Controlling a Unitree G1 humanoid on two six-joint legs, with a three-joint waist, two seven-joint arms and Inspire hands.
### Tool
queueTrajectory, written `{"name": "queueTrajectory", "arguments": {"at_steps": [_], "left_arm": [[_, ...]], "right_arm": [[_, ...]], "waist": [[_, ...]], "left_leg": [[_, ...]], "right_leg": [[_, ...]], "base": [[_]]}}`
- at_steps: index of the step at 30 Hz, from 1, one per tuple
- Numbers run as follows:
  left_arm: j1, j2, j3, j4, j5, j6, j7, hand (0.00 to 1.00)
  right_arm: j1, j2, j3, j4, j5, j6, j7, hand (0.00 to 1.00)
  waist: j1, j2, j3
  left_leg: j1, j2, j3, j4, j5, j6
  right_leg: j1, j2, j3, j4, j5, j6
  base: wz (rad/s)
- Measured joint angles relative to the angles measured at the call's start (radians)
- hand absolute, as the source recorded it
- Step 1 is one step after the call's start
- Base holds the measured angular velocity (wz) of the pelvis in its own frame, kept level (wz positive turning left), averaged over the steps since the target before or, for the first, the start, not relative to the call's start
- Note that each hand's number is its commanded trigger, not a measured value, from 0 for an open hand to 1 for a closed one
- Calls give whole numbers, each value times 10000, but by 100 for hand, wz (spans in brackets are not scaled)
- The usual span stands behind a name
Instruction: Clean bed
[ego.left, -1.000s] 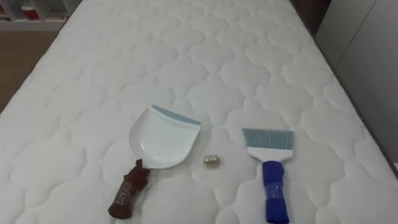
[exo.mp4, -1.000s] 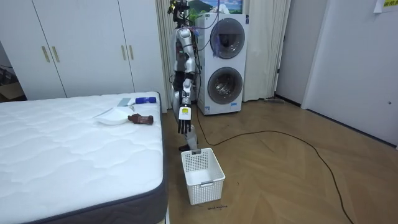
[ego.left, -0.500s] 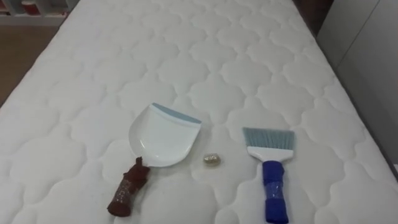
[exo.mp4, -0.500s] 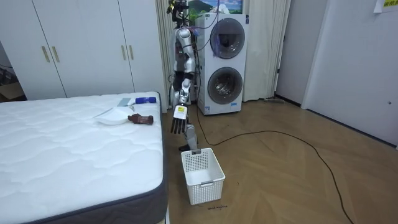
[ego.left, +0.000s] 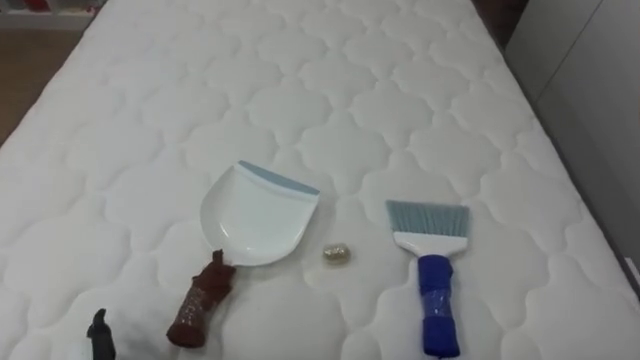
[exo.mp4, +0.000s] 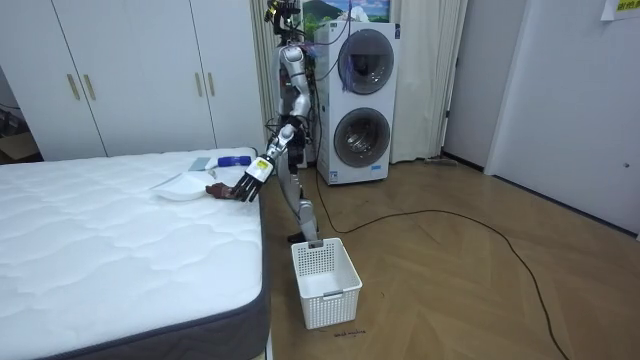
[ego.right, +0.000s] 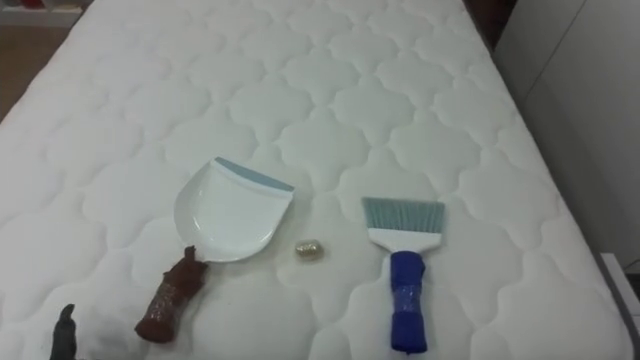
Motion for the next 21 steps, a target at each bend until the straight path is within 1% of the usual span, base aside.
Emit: {"name": "queueTrajectory", "arguments": {"at_steps": [2,3,5,6,7,8,9,13,16,18,19,21], "left_arm": [[-58,17,-8,-10,0,-35,89,0],[-83,34,-62,-13,-3,-35,146,0],[-114,69,-214,-14,0,-50,218,0],[-188,69,-219,-5,4,-58,218,0],[-311,70,-227,-1,4,-58,218,0],[-380,70,-245,0,5,-58,218,0],[-501,73,-305,-2,20,-58,217,0],[-815,76,-566,-2,91,-9,212,0],[-1218,77,-603,-4,90,-2,190,0],[-1581,77,-618,34,51,-12,180,0],[-1676,78,-642,69,-8,-19,184,0],[-2187,77,-815,699,-25,-103,193,0]], "right_arm": [[1,-13,-2,-24,1,1,0,0],[4,-14,1,-20,-8,2,3,0],[-7,-14,1,4,-12,2,4,0],[-10,-14,1,40,-1,5,8,0],[8,-30,27,70,63,18,8,0],[11,-45,64,77,86,29,8,0],[8,-65,96,87,106,82,10,0],[-93,-69,386,150,208,302,105,0],[-352,-70,386,153,163,351,119,0],[-636,-63,416,157,400,330,96,0],[-699,-63,434,155,494,320,93,0],[-897,-64,594,212,949,216,40,0]], "waist": [[-61,29,2],[-160,47,5],[-220,106,13],[-231,125,9],[-231,178,24],[-228,167,19],[-228,201,41],[-237,286,22],[-230,287,26],[-258,226,63],[-261,212,66],[-272,158,91]], "left_leg": [[-45,2,-17,10,0,1],[-51,1,-24,18,1,1],[-86,1,-33,31,0,1],[-116,2,-38,46,1,1],[-217,2,-53,77,1,1],[-229,-1,-66,103,0,1],[-313,-5,-83,145,0,1],[-598,3,-50,190,4,1],[-931,0,-48,289,23,7],[-1153,-1,-57,337,32,12],[-1218,-4,-61,358,33,13],[-1294,-13,-117,383,40,21]], "right_leg": [[-44,-4,-36,-5,13,-3],[-111,-3,-32,-2,14,-3],[-135,-3,-36,1,17,-4],[-154,-2,-41,2,22,-10],[-154,-3,-69,13,24,-12],[-166,-1,-104,18,24,-12],[-198,-10,-130,26,26,-14],[-510,-6,-136,159,28,-19],[-860,2,-125,250,49,-51],[-1061,-16,-142,348,50,-52],[-1102,-18,-150,350,52,-56],[-1159,-25,-188,345,58,-58]], "base": [[0],[0],[0],[0],[4],[8],[6],[1],[0],[0],[4],[4]]}}
